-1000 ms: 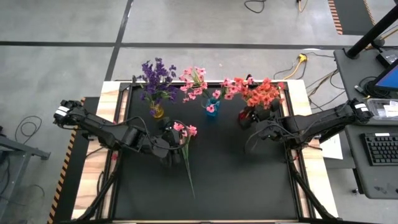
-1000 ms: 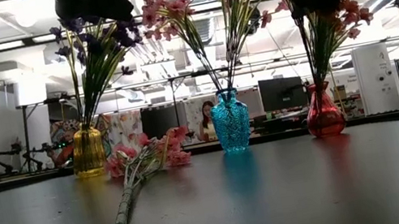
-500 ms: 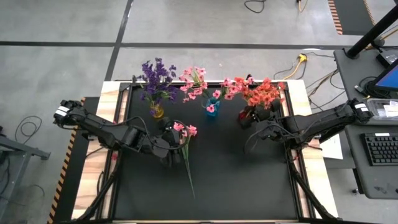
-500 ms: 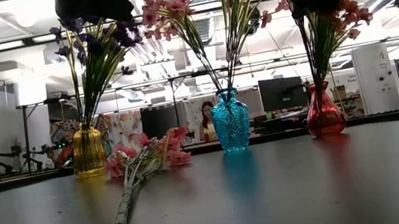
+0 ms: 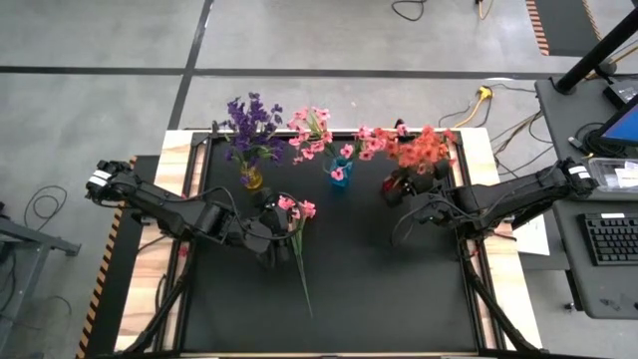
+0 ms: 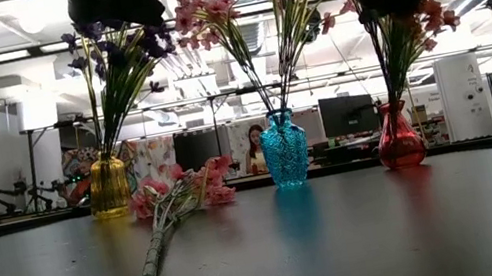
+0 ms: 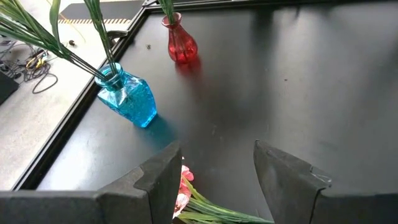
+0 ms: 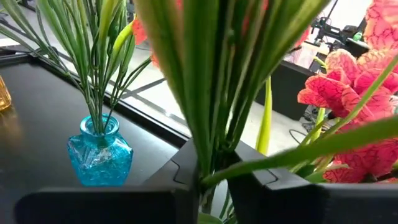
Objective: Sort flowers into vase by color
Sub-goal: Put the orange flower into the red vase
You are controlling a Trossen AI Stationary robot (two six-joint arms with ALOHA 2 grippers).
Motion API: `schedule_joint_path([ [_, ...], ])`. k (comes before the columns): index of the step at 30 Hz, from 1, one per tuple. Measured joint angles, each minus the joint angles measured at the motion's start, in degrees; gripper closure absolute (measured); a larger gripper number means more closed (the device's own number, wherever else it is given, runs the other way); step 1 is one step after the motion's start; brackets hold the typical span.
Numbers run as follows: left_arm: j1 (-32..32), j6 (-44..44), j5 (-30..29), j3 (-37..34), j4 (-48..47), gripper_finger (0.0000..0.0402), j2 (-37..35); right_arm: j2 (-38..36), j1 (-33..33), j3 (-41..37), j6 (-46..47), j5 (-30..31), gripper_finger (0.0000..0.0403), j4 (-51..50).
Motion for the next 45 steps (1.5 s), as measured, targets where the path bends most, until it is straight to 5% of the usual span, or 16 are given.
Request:
schedule_joint_path([
  [20,0.0,-0.5,0.2,0.0,-0.1,0.0215,0.0,0.0,0.0,1.2,1.3,-5.1,0.0179,-0.7],
  [27,-0.1,-2.0,0.3,0.0,-1.0,0.0215,0.0,0.0,0.0,4.7,9.4,-8.2,0.013,-11.7],
  [35,-0.2,-2.6,0.3,0.0,-1.1,0.0215,0.0,0.0,0.0,8.6,13.1,-10.4,0.0125,-17.1],
  [45,-0.2,-2.6,0.3,0.0,-1.4,0.0215,0.0,0.0,0.0,11.5,13.0,-10.5,0.0179,-19.1],
])
